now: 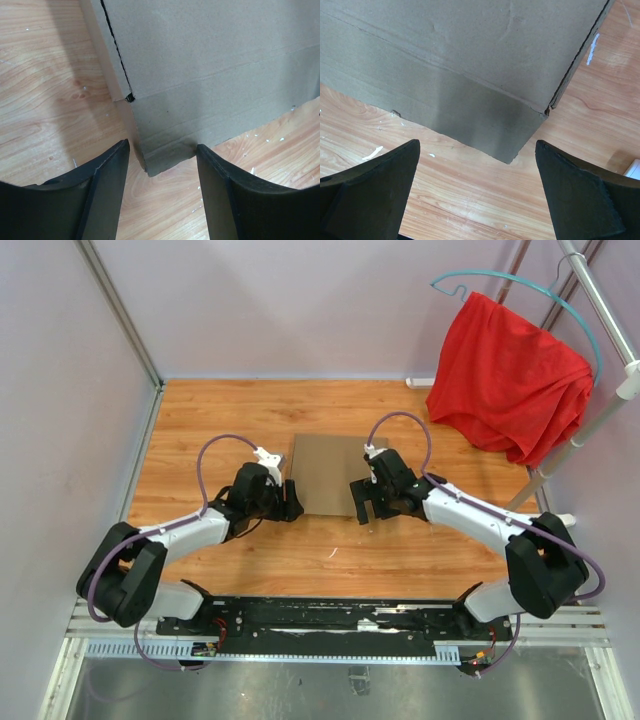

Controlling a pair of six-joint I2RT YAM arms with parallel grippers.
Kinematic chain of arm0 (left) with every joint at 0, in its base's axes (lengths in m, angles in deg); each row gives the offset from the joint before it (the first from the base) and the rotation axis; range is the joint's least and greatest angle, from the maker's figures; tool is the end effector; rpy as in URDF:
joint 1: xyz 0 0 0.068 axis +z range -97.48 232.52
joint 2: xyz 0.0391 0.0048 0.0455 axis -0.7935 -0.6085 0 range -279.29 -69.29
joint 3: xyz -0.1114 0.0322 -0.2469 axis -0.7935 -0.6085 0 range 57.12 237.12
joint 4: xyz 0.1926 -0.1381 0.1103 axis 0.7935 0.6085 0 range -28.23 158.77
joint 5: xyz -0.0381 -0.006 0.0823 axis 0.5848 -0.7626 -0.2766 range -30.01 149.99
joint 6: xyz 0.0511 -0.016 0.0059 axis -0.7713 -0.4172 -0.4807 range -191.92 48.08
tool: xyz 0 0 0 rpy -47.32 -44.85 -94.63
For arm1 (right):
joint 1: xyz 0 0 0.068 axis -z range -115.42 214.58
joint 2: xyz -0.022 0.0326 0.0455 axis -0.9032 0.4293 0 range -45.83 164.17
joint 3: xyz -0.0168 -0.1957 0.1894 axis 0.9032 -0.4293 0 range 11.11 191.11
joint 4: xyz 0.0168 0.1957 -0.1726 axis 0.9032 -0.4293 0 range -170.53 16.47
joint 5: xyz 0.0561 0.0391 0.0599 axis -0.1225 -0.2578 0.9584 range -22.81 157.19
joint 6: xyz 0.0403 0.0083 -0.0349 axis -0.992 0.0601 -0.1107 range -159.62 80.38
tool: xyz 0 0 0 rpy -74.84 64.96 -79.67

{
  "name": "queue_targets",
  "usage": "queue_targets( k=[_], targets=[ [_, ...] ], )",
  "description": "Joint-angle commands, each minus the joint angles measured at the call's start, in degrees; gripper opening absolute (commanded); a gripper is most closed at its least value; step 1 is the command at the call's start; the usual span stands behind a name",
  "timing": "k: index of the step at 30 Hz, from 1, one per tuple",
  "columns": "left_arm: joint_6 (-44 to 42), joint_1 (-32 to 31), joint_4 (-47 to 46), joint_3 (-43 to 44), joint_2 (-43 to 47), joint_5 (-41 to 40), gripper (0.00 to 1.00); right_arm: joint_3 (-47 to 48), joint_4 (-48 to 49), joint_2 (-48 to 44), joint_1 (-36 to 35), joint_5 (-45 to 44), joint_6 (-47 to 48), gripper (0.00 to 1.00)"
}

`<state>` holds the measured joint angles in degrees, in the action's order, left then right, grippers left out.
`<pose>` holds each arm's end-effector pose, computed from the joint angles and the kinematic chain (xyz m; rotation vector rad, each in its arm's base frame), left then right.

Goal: Fold the paper box

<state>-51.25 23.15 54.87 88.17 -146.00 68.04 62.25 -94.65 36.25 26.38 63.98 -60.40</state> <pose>0.2230 -0.1311 0.1688 0.2533 2.3015 -0.6169 0.2307 0.1790 0.2141 -0.3568 2.4892 0.3643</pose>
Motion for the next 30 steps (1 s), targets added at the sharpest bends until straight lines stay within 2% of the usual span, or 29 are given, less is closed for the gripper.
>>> queue_targets(
  k=[1, 9, 14, 18, 22, 26, 30],
  targets=[
    [-0.6, -0.1, -1.5, -1.0, -0.1, -1.1, 0.61, -1.2, 0.7, 0.3, -0.2, -2.0, 0.4, 0.99],
    [-0.6, -0.1, -1.4, -1.1, -1.2, -3.1, 0.61, -3.0, 2.5, 2.0, 0.2, -3.0, 0.6, 0.99],
    [-1.2, -0.1, -1.6, -0.3, -4.3, -7.0, 0.6, -4.3, 4.9, 3.7, 0.4, -5.0, 1.3, 0.99],
    [-0.5, -0.1, -1.9, 0.0, -5.2, -8.6, 0.58, -5.0, 5.2, 1.9, 0.3, -4.3, 1.4, 0.98],
    [1.2, -0.1, -3.7, -2.3, -0.7, -7.0, 0.58, -4.2, 1.7, -6.4, 0.3, -0.8, 2.0, 0.97],
    [2.7, -0.1, -1.1, -3.9, 7.3, -5.9, 0.55, -0.9, -1.7, -14.2, 0.4, 0.0, 2.9, 0.96],
    [3.6, -0.1, 2.1, -4.0, 14.3, -3.8, 0.51, 5.1, 0.3, -13.9, 1.7, -1.1, 4.1, 0.96]
  ],
)
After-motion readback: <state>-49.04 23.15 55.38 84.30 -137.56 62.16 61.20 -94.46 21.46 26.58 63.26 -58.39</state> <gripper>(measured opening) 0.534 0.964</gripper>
